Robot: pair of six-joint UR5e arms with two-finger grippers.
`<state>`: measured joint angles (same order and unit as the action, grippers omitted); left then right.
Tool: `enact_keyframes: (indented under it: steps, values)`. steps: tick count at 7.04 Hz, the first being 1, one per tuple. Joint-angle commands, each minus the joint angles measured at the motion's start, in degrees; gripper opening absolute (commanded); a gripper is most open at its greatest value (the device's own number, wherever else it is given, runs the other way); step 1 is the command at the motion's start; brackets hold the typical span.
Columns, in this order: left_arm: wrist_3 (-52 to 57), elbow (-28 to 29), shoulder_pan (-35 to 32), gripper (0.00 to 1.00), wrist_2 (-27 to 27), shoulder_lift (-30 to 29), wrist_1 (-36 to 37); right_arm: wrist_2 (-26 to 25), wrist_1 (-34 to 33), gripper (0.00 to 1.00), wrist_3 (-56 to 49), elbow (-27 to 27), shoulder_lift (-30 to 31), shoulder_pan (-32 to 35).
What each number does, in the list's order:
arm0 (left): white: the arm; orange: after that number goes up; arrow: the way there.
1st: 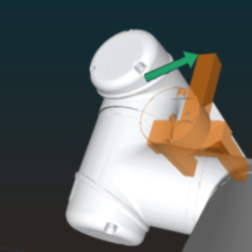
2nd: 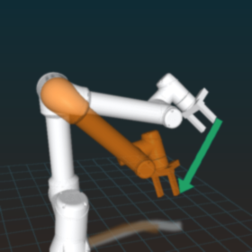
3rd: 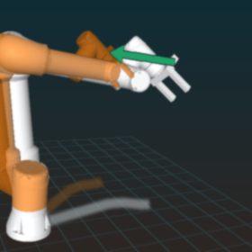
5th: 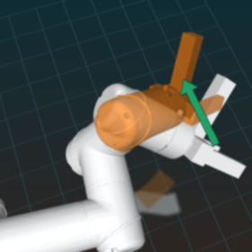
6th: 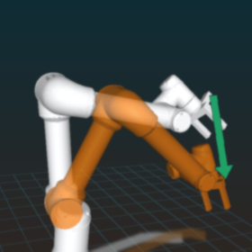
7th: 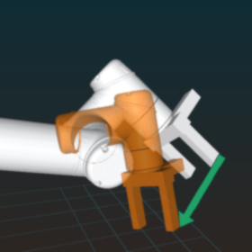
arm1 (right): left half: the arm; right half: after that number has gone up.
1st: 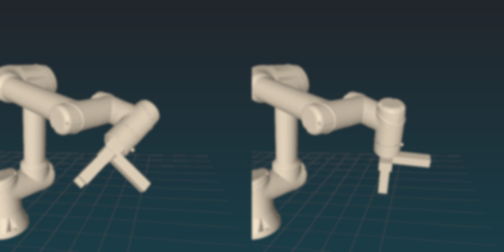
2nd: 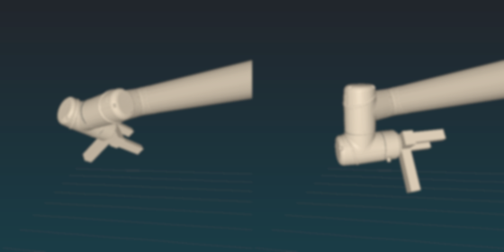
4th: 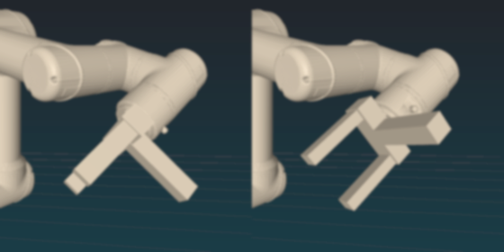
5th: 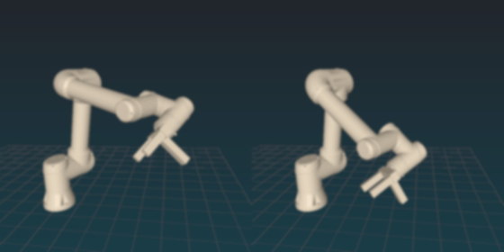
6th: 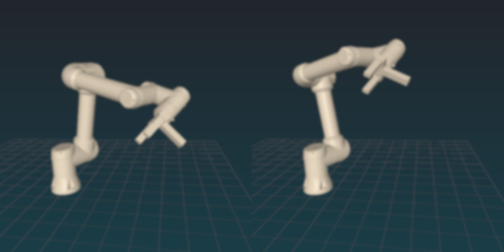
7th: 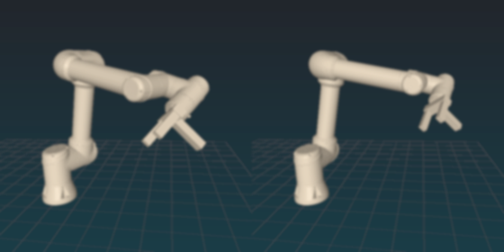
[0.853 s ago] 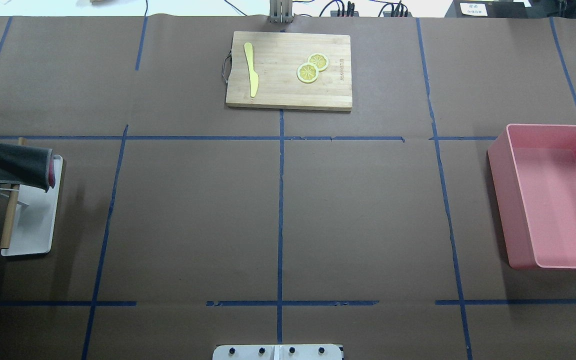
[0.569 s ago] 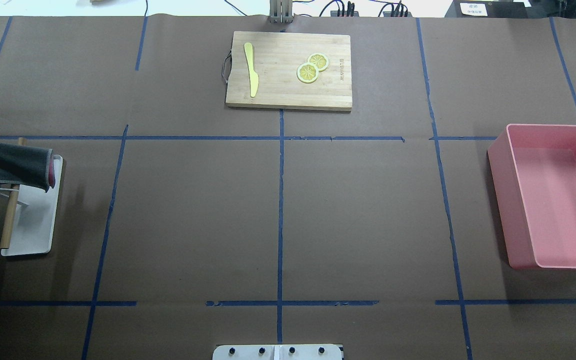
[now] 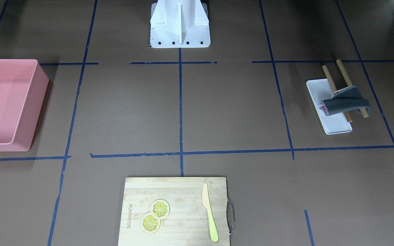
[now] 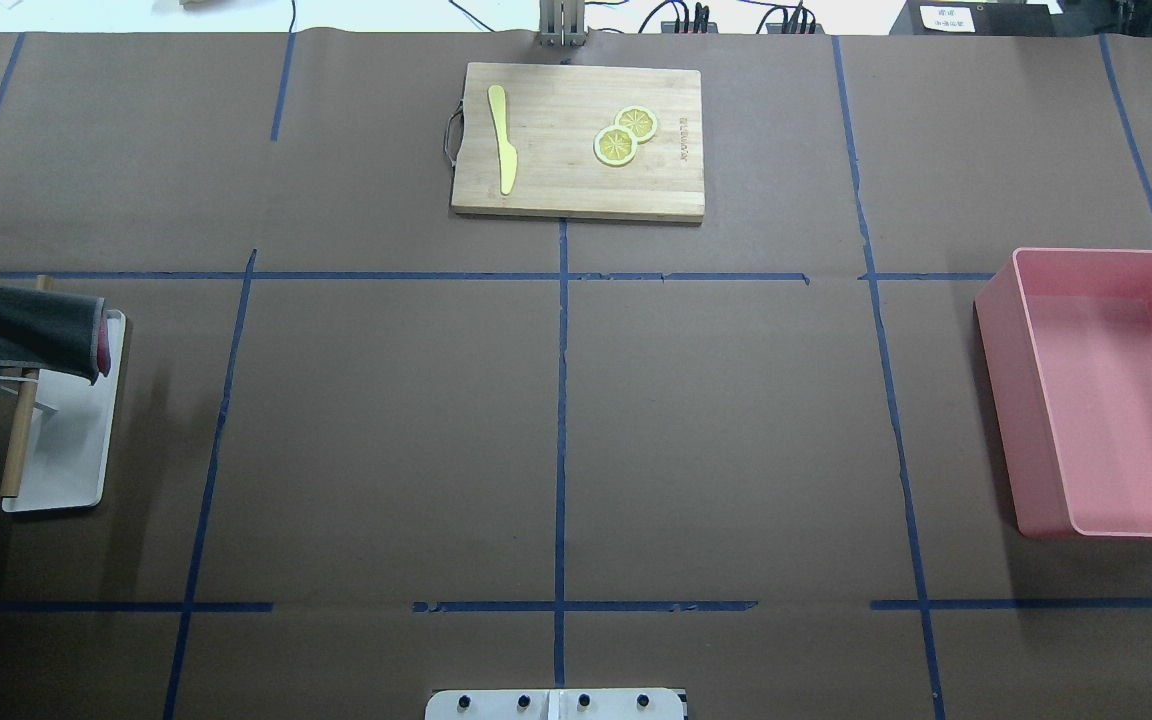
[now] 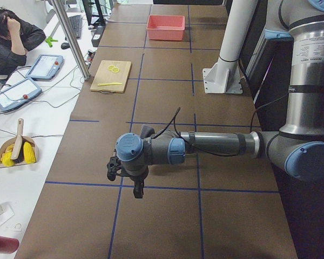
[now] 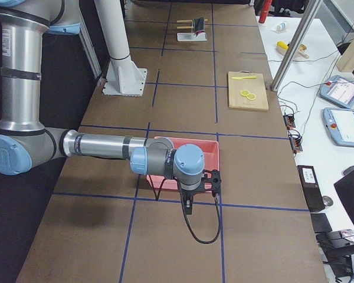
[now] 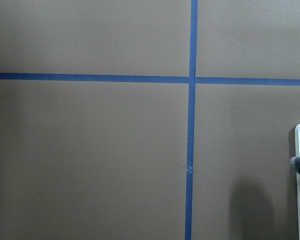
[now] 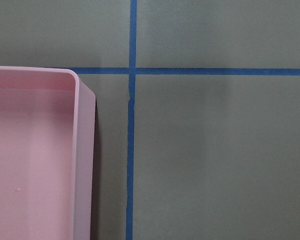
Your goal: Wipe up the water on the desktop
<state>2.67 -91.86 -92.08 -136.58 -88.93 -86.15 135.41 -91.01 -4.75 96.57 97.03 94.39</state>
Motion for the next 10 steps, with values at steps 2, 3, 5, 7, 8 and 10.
enact_keyframes:
  steps: [2,3,5,7,8,10]
  values:
    - [-0.9,-0.7,0.1,1.0,-5.8,-0.3,-3.6,0.1,0.0,1.0,0.0,0.1,0.0,0.0]
    - [-6.0,-3.9,1.3,1.0,-7.2,0.0,-4.3,0.0,0.0,1.0,0.0,0.1,0.0,0.0]
    - [-16.0,-7.2,5.2,1.0,-9.7,1.6,-8.1,0.4,0.0,1.0,0.0,0.3,0.0,0.1]
    - [-25.8,-6.6,7.2,1.0,-18.7,2.5,-15.3,0.6,0.1,1.0,0.0,0.3,0.0,0.0]
    - [-31.4,-6.1,9.4,1.0,-18.6,2.6,-21.3,0.6,0.1,1.0,0.0,0.3,0.0,0.1]
    - [-36.1,-2.1,11.5,1.0,-18.4,2.6,-31.0,0.6,0.1,1.0,0.0,0.3,0.0,0.0]
